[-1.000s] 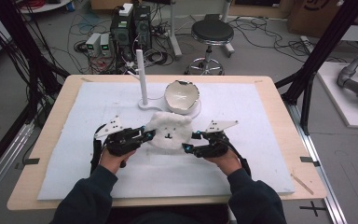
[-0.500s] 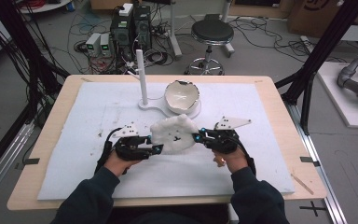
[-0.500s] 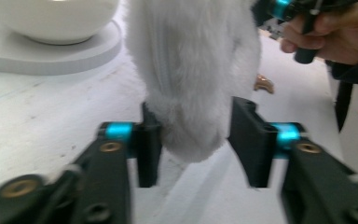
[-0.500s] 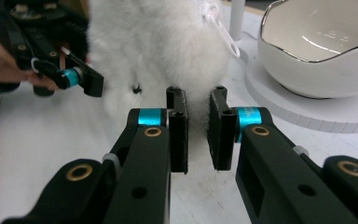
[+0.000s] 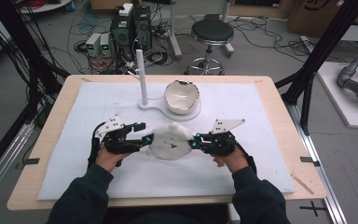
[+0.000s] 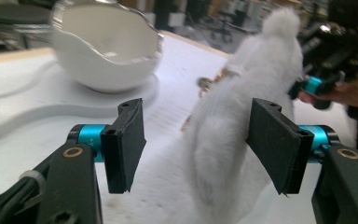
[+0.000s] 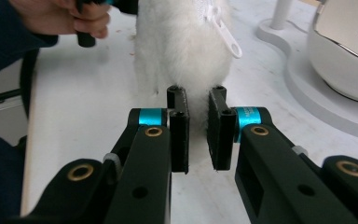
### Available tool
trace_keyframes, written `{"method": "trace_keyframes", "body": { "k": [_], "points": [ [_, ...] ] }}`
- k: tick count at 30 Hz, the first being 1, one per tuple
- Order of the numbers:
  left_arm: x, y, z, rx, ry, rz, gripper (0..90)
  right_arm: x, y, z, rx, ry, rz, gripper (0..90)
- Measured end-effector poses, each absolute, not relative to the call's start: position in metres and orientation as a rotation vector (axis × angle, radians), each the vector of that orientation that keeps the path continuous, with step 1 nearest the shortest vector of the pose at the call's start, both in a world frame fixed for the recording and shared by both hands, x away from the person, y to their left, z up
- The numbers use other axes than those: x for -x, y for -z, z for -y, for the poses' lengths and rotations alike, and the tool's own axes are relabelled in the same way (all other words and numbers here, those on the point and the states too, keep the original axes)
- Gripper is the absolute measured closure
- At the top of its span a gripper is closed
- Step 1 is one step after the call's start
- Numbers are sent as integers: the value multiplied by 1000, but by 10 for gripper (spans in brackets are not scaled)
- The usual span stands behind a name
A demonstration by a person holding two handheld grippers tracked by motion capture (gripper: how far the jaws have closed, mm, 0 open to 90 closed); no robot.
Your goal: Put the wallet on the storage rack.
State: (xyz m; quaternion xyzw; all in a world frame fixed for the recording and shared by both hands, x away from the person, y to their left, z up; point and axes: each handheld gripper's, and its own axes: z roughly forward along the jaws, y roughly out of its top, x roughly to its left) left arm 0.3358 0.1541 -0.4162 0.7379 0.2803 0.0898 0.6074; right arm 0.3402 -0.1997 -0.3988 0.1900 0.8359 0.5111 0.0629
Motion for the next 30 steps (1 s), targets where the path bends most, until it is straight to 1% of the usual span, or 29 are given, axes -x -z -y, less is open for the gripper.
{"method": "trace_keyframes", "body": {
  "k": [1,2,4,5,6,7,8,10,11,12,14,17,20,21,22,24,25,27,30],
  "points": [
    [-335,418,-151,-1729,-190,-636,367,-340,399,199,-560,-1554,-2527,816],
    [-335,419,-148,-1749,-163,-614,412,-339,398,198,-558,-1559,-2531,816],
    [-332,419,-145,-1771,-176,-575,627,-339,398,197,-555,-1562,-2527,815],
    [-331,418,-146,-1770,-173,-565,710,-339,398,198,-559,-1558,-2524,814],
    [-331,417,-146,-1759,-163,-562,735,-340,398,199,-587,-1554,-2510,804],
    [-331,416,-147,-1748,-168,-561,748,-341,398,201,-625,-1571,-2490,771],
    [-331,416,-147,-1738,-171,-563,756,-341,398,202,-677,-1589,-2451,713],
    [-331,414,-150,-1711,-180,-573,762,-343,398,205,-775,-1596,-2383,530],
    [-331,414,-150,-1711,-180,-573,763,-343,398,205,-775,-1596,-2383,530],
    [-331,413,-153,-1679,-196,-582,763,-345,400,209,-849,-1608,-2347,465],
    [-330,412,-154,-1645,-213,-590,764,-347,401,209,-865,-1628,-2342,411],
    [-330,412,-155,-1615,-215,-592,763,-346,405,202,-864,-1679,-2380,388],
    [-329,412,-152,-1616,-207,-578,763,-345,407,194,-845,-1668,-2423,388],
    [-329,412,-152,-1616,-207,-578,763,-345,408,192,-836,-1669,-2434,406],
    [-328,413,-151,-1623,-197,-574,762,-344,408,190,-829,-1672,-2440,463],
    [-328,415,-146,-1650,-189,-564,758,-343,406,189,-792,-1683,-2440,615],
    [-328,416,-145,-1660,-183,-566,754,-343,405,189,-777,-1672,-2433,677],
    [-328,419,-142,-1701,-171,-577,746,-342,402,192,-770,-1664,-2407,721],
    [-329,423,-138,-1754,-158,-595,745,-341,398,194,-754,-1635,-2373,739]
  ]
}}
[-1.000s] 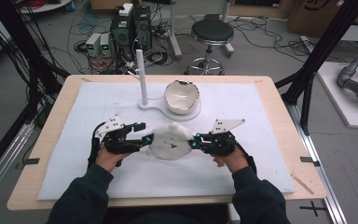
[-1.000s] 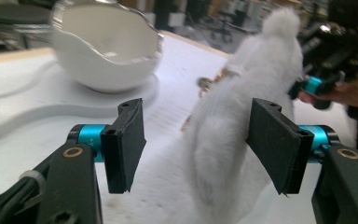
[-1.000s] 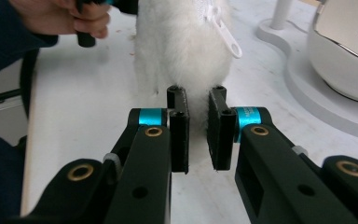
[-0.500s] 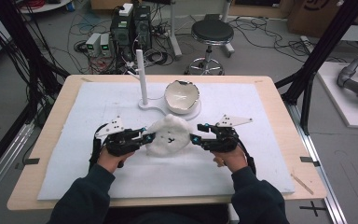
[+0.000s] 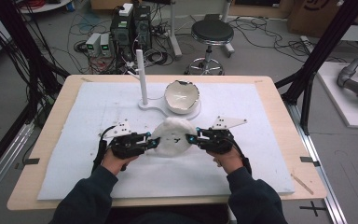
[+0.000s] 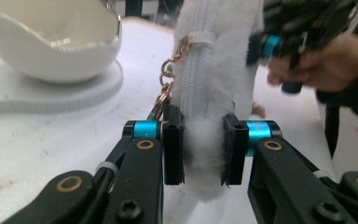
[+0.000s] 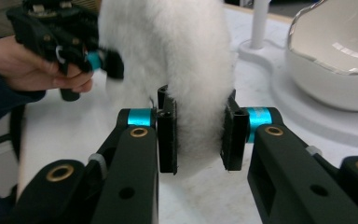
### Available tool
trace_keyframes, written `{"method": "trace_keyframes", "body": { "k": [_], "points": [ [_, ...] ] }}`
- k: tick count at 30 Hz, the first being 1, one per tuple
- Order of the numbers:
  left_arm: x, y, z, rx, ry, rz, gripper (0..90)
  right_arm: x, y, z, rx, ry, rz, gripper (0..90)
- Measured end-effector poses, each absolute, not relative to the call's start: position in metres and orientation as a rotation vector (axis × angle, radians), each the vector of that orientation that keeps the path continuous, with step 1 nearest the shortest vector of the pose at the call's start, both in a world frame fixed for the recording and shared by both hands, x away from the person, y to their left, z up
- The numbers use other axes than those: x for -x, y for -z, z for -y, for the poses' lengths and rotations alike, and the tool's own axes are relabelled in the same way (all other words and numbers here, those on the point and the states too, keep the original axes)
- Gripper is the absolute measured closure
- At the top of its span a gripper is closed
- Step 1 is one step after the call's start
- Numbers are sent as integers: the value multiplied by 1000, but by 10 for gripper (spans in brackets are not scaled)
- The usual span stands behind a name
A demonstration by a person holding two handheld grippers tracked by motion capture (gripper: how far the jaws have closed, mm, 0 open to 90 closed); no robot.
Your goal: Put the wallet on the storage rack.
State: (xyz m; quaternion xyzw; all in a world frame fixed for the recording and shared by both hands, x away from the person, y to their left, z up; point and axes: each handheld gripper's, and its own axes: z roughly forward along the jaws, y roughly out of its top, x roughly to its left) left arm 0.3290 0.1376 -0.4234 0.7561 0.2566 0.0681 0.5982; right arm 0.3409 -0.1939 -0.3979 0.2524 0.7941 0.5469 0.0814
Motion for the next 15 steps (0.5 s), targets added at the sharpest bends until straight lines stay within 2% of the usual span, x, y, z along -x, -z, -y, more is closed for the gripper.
{"method": "trace_keyframes", "body": {
  "k": [4,7,9,15],
  "points": [
    [-330,425,-137,-1766,-159,-619,732,-340,396,192,-716,-1582,-2365,753],
    [-333,424,-143,-1758,-190,-666,661,-339,393,192,-688,-1561,-2349,759],
    [-334,423,-149,-1744,-202,-702,567,-339,388,192,-671,-1512,-2322,764],
    [-339,415,-190,-1654,-331,-823,505,-345,375,197,-646,-1473,-2261,766]
  ]
}}
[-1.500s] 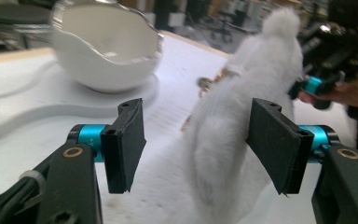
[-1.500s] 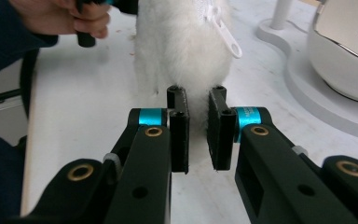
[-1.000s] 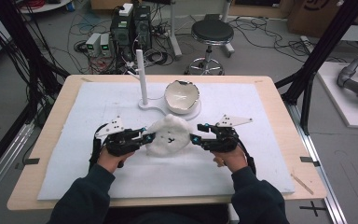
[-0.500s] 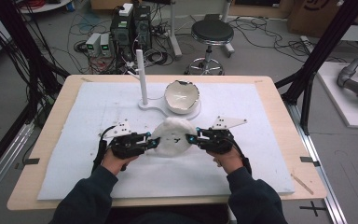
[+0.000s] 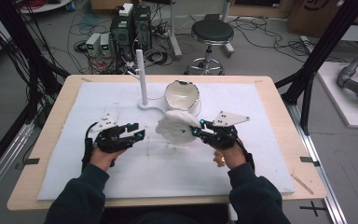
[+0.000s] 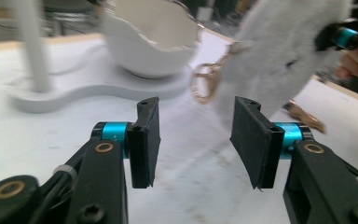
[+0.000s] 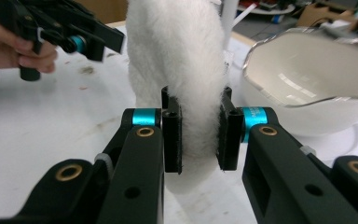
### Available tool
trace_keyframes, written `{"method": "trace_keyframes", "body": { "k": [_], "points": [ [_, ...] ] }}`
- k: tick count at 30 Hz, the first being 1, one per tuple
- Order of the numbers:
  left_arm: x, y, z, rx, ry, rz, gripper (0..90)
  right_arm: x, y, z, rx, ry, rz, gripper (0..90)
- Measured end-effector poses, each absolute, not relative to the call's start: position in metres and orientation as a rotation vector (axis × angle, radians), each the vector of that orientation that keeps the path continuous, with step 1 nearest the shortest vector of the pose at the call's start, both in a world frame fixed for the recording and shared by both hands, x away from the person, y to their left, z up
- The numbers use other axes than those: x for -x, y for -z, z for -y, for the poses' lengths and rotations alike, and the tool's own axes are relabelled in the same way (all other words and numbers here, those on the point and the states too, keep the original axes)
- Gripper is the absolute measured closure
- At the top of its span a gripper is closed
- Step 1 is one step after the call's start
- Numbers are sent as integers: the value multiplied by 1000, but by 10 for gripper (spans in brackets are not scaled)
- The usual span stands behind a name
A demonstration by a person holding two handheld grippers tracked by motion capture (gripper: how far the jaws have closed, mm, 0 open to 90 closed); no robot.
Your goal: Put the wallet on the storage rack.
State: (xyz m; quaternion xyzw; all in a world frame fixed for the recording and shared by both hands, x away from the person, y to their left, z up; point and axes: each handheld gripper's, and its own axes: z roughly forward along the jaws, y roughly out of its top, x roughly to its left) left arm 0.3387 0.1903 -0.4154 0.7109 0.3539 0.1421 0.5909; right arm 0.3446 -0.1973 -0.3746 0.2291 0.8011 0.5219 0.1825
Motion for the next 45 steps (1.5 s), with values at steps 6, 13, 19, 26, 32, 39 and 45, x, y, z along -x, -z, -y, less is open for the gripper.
{"method": "trace_keyframes", "body": {
  "k": [6,13,19,26,32,39,45],
  "points": [
    [-342,413,-219,-1580,-405,-904,497,-359,354,192,-604,-1439,-2220,766],
    [-344,414,-228,-1565,-424,-940,454,-387,324,182,-555,-1369,-2183,766],
    [-346,415,-235,-1558,-440,-980,297,-413,305,177,-523,-1271,-2171,765],
    [-347,416,-235,-1567,-429,-982,303,-432,298,178,-511,-1169,-2145,766],
    [-347,416,-236,-1567,-429,-986,306,-443,304,183,-537,-1098,-2128,765],
    [-347,416,-234,-1570,-422,-979,308,-457,316,181,-520,-1066,-2129,765],
    [-347,417,-233,-1570,-419,-979,310,-464,327,173,-455,-991,-2170,765]
  ]
}}
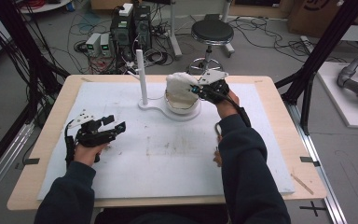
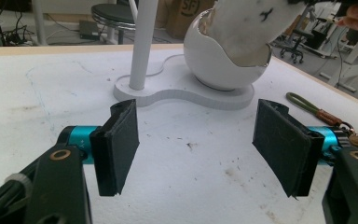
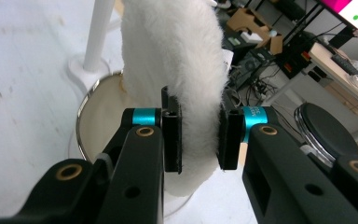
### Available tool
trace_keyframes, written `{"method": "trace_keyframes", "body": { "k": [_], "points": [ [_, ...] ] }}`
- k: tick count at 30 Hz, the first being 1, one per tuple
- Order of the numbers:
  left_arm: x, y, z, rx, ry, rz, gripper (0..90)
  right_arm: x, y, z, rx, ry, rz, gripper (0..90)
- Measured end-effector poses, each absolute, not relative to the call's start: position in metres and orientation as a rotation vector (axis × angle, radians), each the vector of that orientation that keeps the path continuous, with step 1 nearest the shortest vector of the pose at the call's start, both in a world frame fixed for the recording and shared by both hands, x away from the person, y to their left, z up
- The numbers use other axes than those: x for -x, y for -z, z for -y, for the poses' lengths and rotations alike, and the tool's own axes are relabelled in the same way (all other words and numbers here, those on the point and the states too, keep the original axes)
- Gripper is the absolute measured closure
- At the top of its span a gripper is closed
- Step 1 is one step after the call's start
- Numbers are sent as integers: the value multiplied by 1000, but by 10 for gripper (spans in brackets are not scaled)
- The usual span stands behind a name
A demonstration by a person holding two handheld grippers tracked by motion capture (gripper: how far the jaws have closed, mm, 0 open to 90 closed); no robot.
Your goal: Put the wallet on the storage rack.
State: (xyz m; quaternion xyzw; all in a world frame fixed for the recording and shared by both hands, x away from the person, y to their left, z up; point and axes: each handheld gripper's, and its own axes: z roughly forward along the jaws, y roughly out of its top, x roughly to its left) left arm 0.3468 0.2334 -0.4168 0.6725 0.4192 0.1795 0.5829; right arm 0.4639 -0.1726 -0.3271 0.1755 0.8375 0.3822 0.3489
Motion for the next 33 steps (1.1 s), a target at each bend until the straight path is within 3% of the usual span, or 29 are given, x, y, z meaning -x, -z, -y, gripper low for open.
{"method": "trace_keyframes", "body": {
  "k": [15,17,20,23,25,26,27,33],
  "points": [
    [-346,417,-232,-1579,-412,-977,312,-482,359,163,-375,-861,-2329,770],
    [-346,417,-231,-1583,-412,-973,312,-479,359,163,-379,-850,-2355,738],
    [-346,417,-231,-1586,-413,-974,312,-478,354,164,-466,-926,-2332,588],
    [-346,417,-231,-1582,-410,-974,313,-475,347,169,-529,-1105,-2296,529],
    [-346,417,-231,-1583,-411,-976,313,-475,345,170,-541,-1163,-2291,548],
    [-346,417,-230,-1586,-410,-972,313,-475,342,170,-551,-1224,-2284,675],
    [-346,417,-230,-1586,-411,-973,313,-475,342,169,-556,-1243,-2297,730],
    [-346,417,-230,-1584,-409,-974,313,-474,346,168,-587,-1142,-2333,755]
  ]
}}
